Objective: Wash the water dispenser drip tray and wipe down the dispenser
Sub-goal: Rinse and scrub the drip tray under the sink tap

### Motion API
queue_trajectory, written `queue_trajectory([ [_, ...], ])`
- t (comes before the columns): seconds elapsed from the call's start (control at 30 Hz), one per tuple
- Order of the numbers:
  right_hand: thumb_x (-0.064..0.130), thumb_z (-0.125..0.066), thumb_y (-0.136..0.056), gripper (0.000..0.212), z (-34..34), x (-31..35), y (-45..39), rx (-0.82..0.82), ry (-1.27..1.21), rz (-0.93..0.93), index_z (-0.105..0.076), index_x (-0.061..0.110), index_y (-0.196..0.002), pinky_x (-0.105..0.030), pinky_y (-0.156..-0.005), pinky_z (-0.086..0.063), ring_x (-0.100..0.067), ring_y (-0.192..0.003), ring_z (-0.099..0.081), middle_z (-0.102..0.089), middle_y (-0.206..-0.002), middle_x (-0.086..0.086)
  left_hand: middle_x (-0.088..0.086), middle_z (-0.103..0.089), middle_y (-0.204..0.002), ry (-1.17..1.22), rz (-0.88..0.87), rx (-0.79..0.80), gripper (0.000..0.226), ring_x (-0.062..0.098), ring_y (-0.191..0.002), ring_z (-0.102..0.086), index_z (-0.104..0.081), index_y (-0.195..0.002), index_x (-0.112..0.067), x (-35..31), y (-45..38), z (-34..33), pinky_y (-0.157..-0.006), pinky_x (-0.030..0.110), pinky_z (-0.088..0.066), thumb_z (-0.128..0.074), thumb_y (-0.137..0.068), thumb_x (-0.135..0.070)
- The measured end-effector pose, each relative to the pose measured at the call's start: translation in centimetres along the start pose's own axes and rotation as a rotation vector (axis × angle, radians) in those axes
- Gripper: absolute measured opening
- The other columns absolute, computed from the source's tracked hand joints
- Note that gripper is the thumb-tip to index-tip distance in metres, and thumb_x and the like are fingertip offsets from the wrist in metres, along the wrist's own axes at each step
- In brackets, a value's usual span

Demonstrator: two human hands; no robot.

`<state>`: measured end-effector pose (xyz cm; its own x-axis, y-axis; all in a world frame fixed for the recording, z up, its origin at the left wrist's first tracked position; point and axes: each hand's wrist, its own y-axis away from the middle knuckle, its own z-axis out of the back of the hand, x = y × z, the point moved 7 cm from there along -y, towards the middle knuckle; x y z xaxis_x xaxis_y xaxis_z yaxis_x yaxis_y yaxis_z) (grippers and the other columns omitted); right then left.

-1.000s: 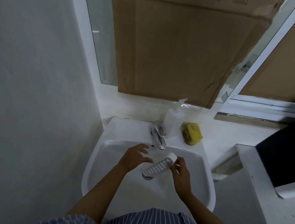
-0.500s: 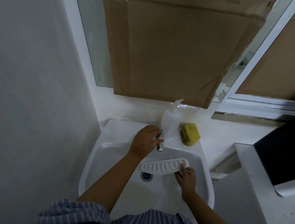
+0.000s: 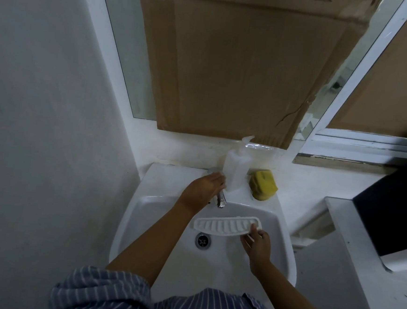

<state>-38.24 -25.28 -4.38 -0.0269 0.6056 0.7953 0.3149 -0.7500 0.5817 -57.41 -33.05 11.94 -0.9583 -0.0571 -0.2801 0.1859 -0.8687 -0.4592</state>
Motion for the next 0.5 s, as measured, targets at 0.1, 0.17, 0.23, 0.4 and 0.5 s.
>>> queue_trajectory([
  [0.1,0.021,-0.054,-0.099,0.015,-0.2,0.0,-0.1,0.007,-0.037,-0.023,-0.051,0.006,-0.099,-0.046,-0.094,-0.052,-0.035,-0.106,-0.064,-0.064,-0.112,-0.022,0.018,-0.069,-0.108,0.063,0.088,0.071,0.022,0.028,-0.098,-0.068,-0.065,-0.108,0.004,1.5,-1.5,0.6,-0.088,0.031,-0.052,-0.06,-0.088,-0.002],
  [0.17,0.022,-0.054,-0.099,0.017,-0.4,0.2,-0.1,0.014,-0.041,-0.029,-0.051,0.006,-0.1,-0.045,-0.094,-0.052,-0.035,-0.105,-0.065,-0.064,-0.111,-0.021,0.017,-0.07,-0.104,0.062,0.059,0.104,0.021,0.028,-0.093,-0.07,-0.066,-0.105,0.004,1.6,-2.3,1.1,-0.083,0.031,-0.053,-0.059,-0.086,-0.003],
  [0.23,0.022,-0.054,-0.099,0.017,-0.5,0.2,-0.3,0.02,-0.047,-0.03,-0.052,0.006,-0.1,-0.041,-0.089,-0.055,-0.033,-0.103,-0.065,-0.065,-0.109,-0.019,0.017,-0.071,-0.104,0.079,0.065,0.108,0.025,0.027,-0.093,-0.071,-0.066,-0.106,0.005,1.6,-2.2,1.3,-0.083,0.03,-0.054,-0.058,-0.085,-0.005],
  [0.4,0.02,-0.05,-0.101,0.025,-1.0,0.1,-0.3,0.066,-0.055,-0.041,-0.06,-0.001,-0.109,-0.034,-0.08,-0.06,-0.026,-0.092,-0.067,-0.068,-0.098,-0.015,0.017,-0.073,-0.099,0.063,0.021,-0.016,0.025,0.026,-0.088,-0.072,-0.07,-0.102,0.006,0.6,-2.1,2.6,-0.078,0.029,-0.056,-0.063,-0.08,-0.002],
  [0.5,0.017,-0.047,-0.102,0.02,-1.0,0.0,-0.1,0.06,-0.064,-0.074,-0.06,0.002,-0.1,-0.042,-0.092,-0.052,-0.024,-0.088,-0.064,-0.066,-0.094,-0.014,0.001,-0.064,-0.119,0.283,0.347,-0.142,0.032,0.013,-0.112,-0.055,-0.06,-0.124,-0.008,2.8,0.7,2.0,-0.097,0.02,-0.043,-0.057,-0.096,-0.024],
])
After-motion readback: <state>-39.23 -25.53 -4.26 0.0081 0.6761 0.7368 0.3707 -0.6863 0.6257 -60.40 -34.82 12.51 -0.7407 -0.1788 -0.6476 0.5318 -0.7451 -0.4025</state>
